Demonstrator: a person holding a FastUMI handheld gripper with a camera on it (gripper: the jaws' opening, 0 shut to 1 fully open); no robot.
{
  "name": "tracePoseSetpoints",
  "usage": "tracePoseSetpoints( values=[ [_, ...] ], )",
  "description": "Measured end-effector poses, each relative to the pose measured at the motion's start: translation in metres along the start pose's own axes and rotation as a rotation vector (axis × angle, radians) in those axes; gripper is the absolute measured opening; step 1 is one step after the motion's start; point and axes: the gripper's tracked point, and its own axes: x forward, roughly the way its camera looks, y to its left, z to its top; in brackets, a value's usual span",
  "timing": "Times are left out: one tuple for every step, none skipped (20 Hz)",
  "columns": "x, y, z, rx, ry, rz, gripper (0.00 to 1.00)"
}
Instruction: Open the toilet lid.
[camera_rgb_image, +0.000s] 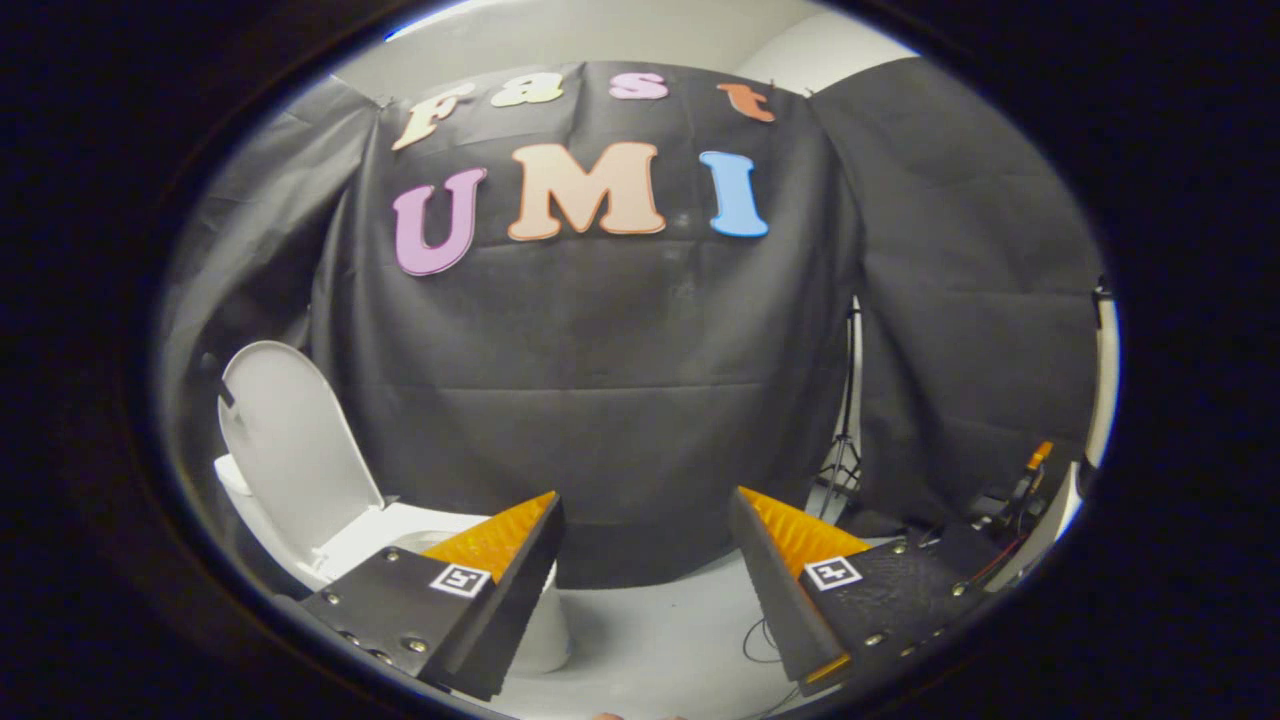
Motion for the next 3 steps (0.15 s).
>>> tracePoseSetpoints(
  values=[
    [0.004, -0.01, 0.003, -0.013, 0.001, 0.022, 0.98],
    [0.007, -0.018, 0.004, -0.029, 0.003, 0.039, 0.98],
    [0.008, -0.026, 0.004, -0.046, 0.011, 0.058, 0.98]
  ],
)
